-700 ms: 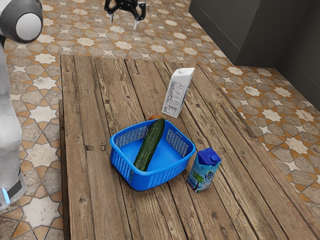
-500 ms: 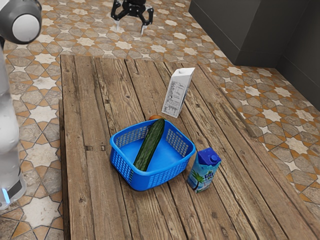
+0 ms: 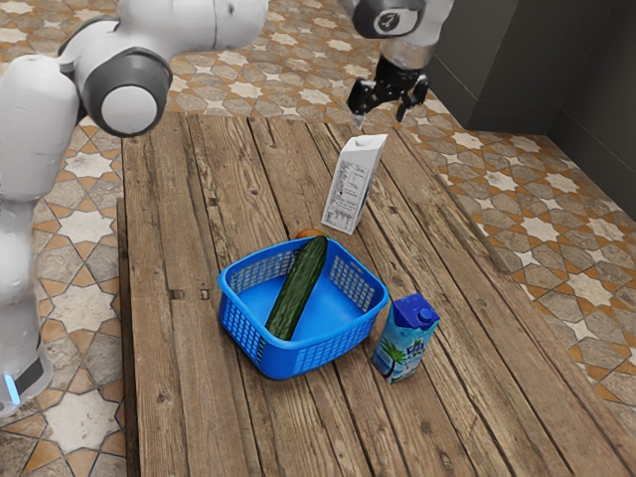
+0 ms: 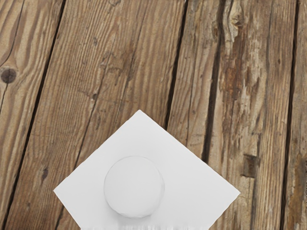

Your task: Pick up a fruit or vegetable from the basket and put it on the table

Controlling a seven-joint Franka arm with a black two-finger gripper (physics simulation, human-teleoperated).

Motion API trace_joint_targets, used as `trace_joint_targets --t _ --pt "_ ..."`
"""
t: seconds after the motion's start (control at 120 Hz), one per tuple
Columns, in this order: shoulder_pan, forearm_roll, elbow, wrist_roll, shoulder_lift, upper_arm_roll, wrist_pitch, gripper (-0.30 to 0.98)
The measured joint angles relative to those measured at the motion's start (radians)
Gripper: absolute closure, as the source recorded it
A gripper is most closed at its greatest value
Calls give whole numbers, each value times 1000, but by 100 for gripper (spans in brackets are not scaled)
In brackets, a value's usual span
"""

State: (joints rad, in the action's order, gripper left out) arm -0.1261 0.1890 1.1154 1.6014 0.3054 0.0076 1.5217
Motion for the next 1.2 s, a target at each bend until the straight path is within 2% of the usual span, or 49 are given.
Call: trace_joint_targets --t 0.108,0.308,0.45,0.592,0.783,0.858,0.942,1.05,1.2 --pt "49 83 7 62 55 -14 62 0" --pt "141 126 23 133 95 -38 120 0" --pt "134 54 53 179 97 -34 131 0" --pt "168 30 66 177 69 -34 112 0" --pt "155 17 69 175 60 -34 92 0" --pt "140 6 69 171 59 -33 88 0" --pt "106 -59 66 221 56 -32 72 0" --pt "-9 -121 57 277 61 -29 71 0" --pt "0 -145 56 358 27 -29 76 0"
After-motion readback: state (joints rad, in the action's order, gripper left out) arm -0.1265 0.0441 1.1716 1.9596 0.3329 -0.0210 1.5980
